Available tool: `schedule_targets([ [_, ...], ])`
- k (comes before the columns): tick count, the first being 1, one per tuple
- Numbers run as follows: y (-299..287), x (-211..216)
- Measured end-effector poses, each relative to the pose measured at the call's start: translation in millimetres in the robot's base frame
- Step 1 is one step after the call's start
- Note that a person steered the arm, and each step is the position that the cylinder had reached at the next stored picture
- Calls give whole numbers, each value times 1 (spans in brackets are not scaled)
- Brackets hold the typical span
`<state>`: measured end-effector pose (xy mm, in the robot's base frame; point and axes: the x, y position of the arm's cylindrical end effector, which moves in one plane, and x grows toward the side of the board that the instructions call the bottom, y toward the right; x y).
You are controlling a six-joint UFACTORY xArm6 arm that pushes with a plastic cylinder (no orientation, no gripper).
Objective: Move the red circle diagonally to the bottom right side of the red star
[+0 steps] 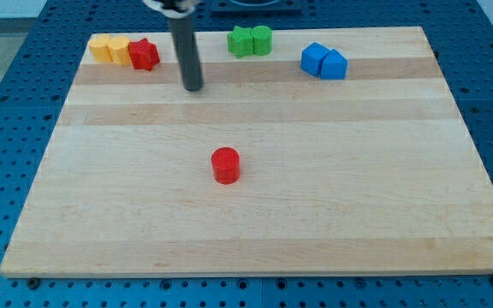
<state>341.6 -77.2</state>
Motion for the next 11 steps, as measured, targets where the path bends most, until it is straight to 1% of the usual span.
schedule_targets([
  [1,51,38],
  [2,79,89],
  [3,82,144],
  [4,66,169],
  [5,38,170],
  [6,22,166],
  [7,9,152],
  [8,-1,136],
  [11,-3,90],
])
